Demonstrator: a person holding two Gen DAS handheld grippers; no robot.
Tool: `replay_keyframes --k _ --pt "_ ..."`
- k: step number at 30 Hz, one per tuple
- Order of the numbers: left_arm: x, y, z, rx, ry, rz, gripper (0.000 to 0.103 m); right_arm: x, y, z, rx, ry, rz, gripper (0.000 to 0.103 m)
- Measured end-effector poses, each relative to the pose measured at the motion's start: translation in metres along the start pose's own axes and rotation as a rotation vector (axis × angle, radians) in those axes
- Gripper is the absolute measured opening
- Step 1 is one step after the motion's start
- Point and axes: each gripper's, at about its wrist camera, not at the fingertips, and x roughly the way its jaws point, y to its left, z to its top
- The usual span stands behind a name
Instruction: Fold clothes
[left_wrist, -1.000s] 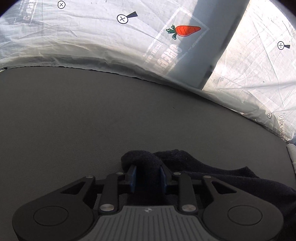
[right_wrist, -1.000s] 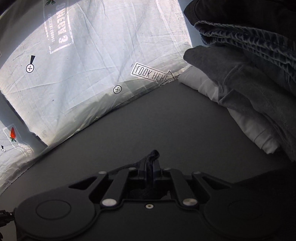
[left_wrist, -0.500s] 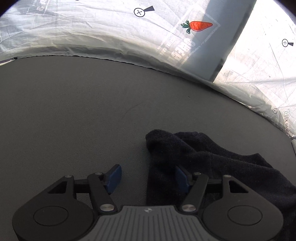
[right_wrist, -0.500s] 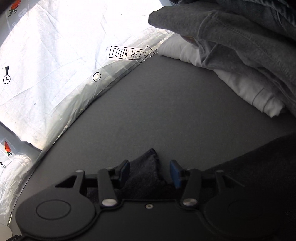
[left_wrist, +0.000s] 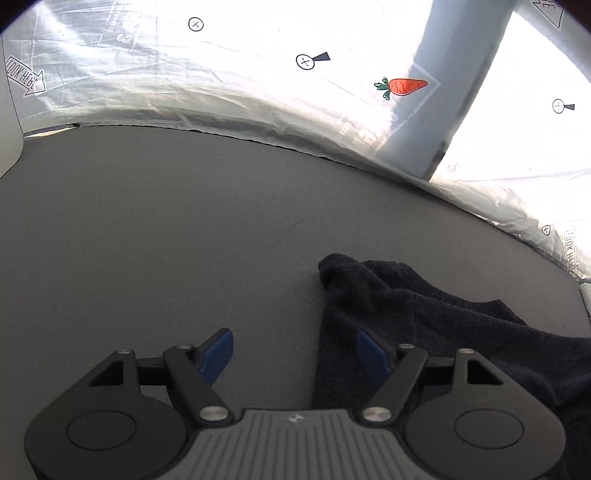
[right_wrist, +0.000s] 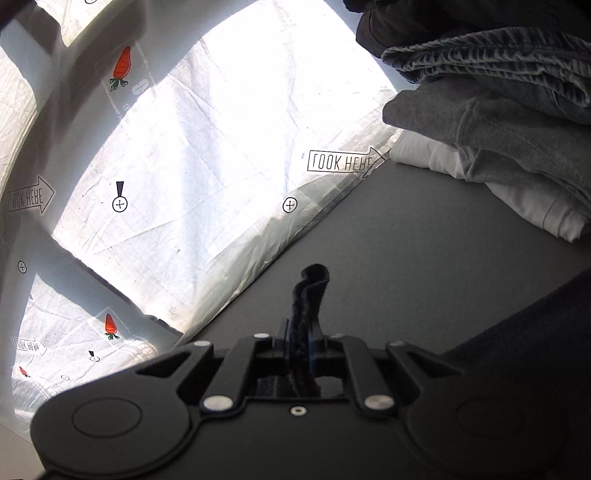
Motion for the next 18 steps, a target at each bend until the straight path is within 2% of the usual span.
replay_keyframes --k 6,11,18 --pt "-0.046 0.007 -0.066 0.015 0.065 -0.035 0.075 -0.039 0.044 -0.03 -0.141 0.053 0.123 0.009" --pt "-0.066 0.002 -0.125 0.068 0.157 -0.051 0.075 -0.061 0.065 -0.064 -0.169 0.109 0.188 0.009" --pt "-0.086 -0.01 -0.179 0.219 0.246 -0.075 0.075 -0.08 0.087 -0.113 -0.238 0.215 0.232 0.009"
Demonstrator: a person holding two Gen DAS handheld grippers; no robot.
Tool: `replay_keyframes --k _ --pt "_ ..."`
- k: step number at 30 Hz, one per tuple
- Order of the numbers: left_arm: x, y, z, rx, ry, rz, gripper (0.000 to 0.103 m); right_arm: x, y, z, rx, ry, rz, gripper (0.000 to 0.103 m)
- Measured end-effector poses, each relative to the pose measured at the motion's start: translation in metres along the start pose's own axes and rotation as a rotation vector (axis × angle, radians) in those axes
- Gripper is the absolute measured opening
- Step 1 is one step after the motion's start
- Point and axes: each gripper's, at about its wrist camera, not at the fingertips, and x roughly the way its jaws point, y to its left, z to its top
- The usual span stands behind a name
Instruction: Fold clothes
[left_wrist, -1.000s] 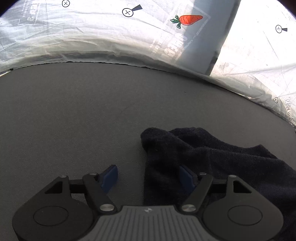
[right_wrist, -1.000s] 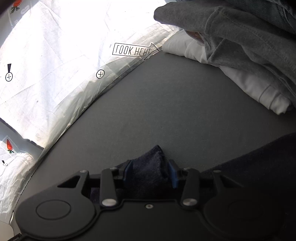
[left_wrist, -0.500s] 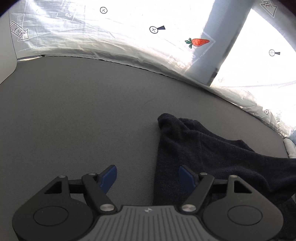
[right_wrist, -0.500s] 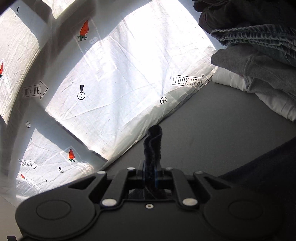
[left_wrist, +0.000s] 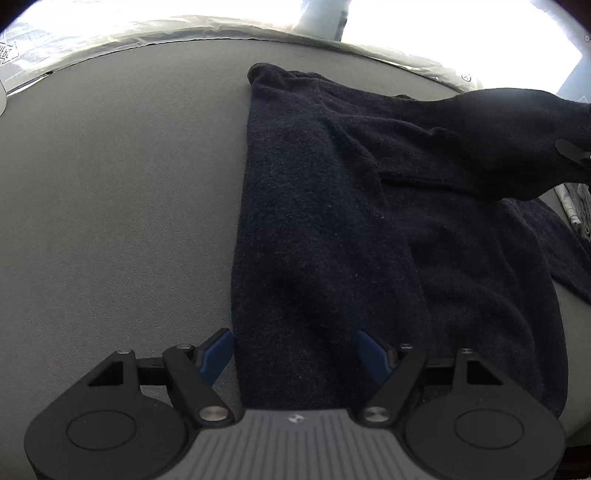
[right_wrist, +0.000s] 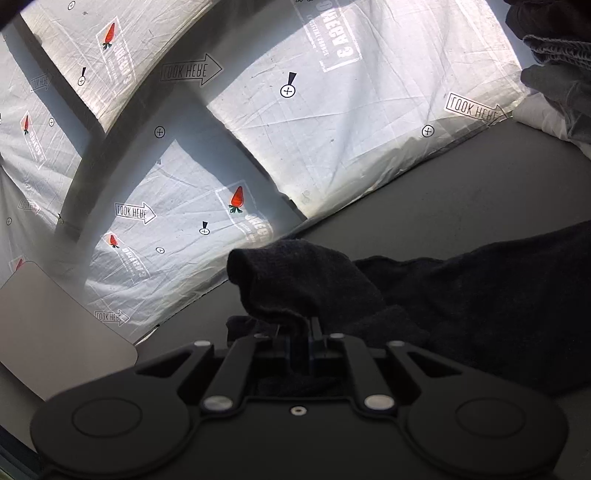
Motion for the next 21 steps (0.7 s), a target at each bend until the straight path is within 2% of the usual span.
replay_keyframes --k 6,21 --pt "0.003 0.002 -0.03 0.01 0.056 -0.012 0.075 -0.007 0.028 -0.034 -0.053 0.067 0.033 0.009" --pt "0.0 0.003 -0.057 0.048 0.045 -0.022 0.082 -0.021 0.073 -0.097 -0.145 0.209 0.092 0.009"
